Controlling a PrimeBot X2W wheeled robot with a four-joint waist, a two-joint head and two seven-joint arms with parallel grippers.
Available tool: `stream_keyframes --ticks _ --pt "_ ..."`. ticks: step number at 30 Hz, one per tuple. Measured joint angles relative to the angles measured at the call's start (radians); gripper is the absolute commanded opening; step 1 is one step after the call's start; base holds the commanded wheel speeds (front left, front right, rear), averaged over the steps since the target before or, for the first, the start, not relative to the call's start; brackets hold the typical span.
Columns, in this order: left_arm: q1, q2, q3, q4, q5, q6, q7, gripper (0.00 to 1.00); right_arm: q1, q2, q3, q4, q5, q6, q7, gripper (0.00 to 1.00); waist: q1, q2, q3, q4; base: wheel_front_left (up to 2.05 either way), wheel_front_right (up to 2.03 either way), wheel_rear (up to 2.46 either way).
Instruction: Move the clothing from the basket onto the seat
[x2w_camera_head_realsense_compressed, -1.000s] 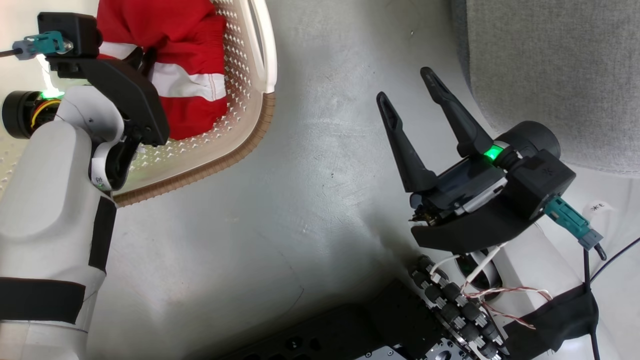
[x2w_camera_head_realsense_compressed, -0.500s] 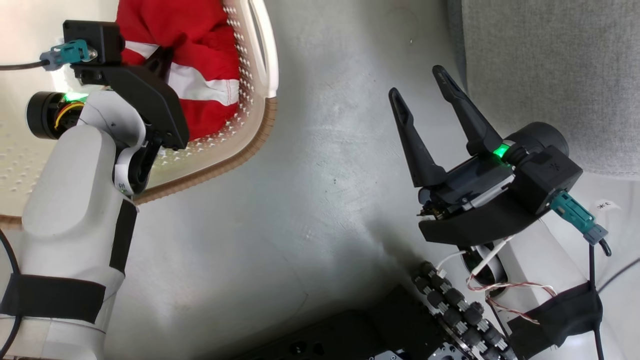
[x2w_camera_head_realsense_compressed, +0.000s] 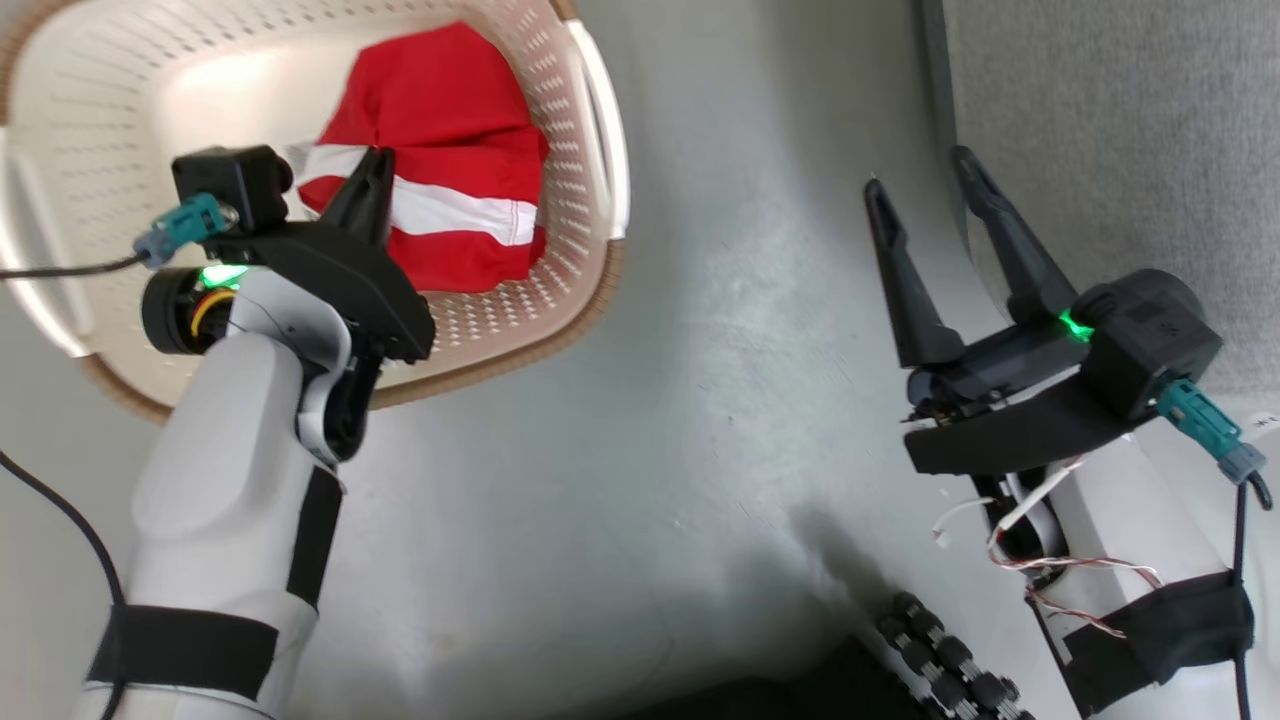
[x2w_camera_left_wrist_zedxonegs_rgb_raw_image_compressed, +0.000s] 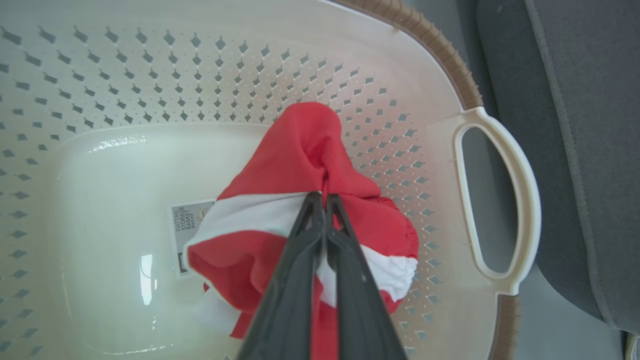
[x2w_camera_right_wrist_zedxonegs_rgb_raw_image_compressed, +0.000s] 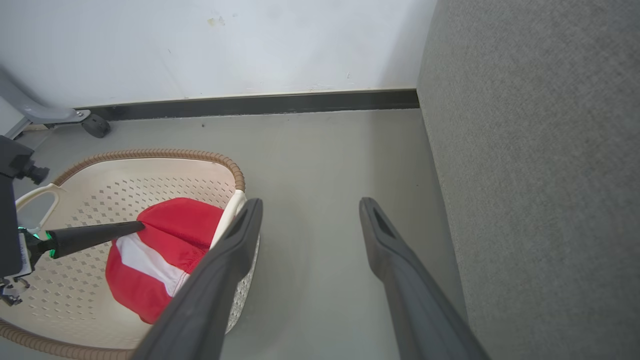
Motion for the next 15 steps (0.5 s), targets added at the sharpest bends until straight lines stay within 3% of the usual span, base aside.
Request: stream_keyframes --ticks 15 --pt "0.121 -0.059 -0.031 -0.05 -0.001 -0.017 -0.189 0.0 0.06 -0.055 -0.095 0.068 -0.013 0.0 0.0 1.0 0.0 0.0 -0.217 0.137 0.0 0.0 0.0"
